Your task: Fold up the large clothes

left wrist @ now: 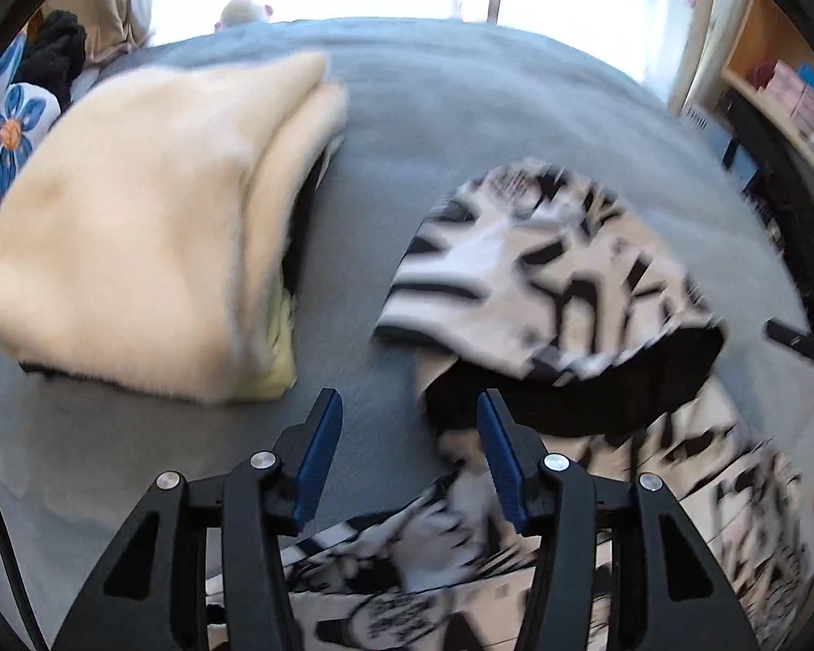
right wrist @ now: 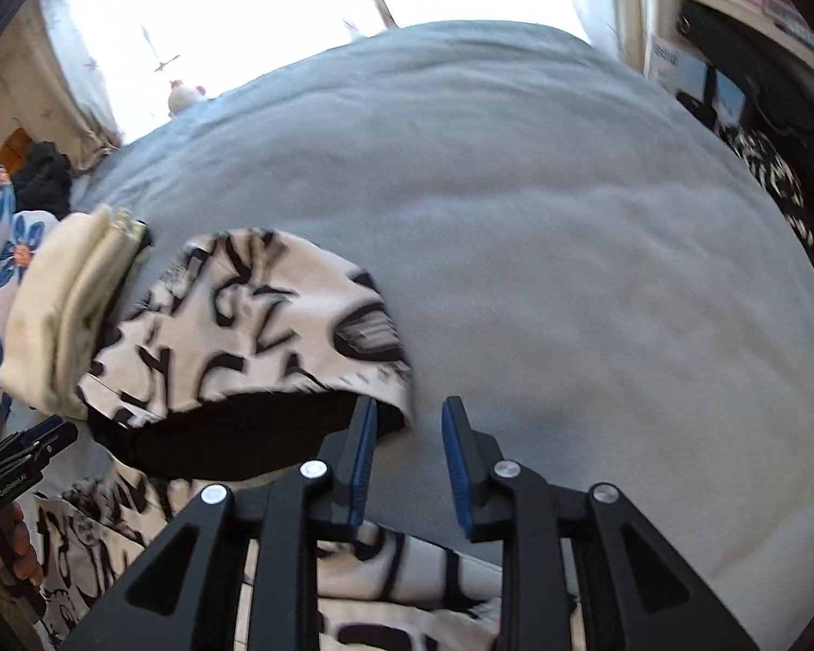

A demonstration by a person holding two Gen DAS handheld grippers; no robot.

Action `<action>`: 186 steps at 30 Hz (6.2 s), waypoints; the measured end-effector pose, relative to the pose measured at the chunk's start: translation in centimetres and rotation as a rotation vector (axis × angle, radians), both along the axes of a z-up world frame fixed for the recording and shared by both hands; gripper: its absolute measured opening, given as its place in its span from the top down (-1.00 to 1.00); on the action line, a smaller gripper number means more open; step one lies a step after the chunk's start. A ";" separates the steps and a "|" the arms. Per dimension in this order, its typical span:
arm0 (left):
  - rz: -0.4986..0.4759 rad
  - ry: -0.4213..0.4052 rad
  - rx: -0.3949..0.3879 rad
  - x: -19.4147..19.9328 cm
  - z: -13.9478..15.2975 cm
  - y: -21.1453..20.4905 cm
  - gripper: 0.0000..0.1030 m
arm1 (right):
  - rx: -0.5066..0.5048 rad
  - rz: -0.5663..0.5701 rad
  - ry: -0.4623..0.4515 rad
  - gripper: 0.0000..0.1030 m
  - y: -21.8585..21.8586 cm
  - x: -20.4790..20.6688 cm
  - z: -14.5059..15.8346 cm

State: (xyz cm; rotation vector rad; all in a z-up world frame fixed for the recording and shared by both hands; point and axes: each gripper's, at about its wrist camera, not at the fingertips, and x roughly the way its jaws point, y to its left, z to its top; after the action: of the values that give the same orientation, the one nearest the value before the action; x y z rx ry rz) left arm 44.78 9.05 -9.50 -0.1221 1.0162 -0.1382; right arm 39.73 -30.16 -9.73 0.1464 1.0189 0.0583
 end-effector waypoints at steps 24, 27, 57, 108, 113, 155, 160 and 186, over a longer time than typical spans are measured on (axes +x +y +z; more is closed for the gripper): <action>-0.056 0.073 0.030 3.8 -7.9 -7.0 0.03 | -0.068 0.112 0.117 0.57 5.7 1.7 -8.1; -0.064 0.069 0.041 3.8 -7.9 -7.2 0.03 | -0.086 0.116 0.116 0.53 6.0 1.5 -7.8; -0.300 0.177 -0.153 9.1 0.1 -4.6 -0.28 | 0.094 0.080 0.205 -0.12 0.7 10.7 -5.4; -0.263 -0.103 -0.243 -15.6 1.9 2.5 0.87 | 0.093 0.333 -0.340 0.90 5.2 -21.0 2.9; -0.322 -0.055 -0.236 -22.7 0.5 2.2 0.87 | -0.038 0.359 -0.326 0.90 6.5 -27.1 1.5; -0.121 0.091 -0.453 -26.9 -2.5 0.0 0.90 | 0.352 0.091 -0.045 0.87 11.1 -29.0 -1.7; -0.108 0.210 -0.334 -29.6 -5.8 -1.0 0.90 | 0.262 0.055 0.070 0.89 10.5 -29.9 -5.6; -0.105 -0.064 -0.104 -25.7 2.1 -3.5 0.50 | 0.009 0.083 -0.151 0.41 14.6 -27.3 1.5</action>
State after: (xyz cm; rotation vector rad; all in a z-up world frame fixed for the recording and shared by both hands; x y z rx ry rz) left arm 19.05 5.54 -7.38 -0.1584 0.9519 -0.2892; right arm 12.46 -15.52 -8.22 0.1056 0.8738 0.1474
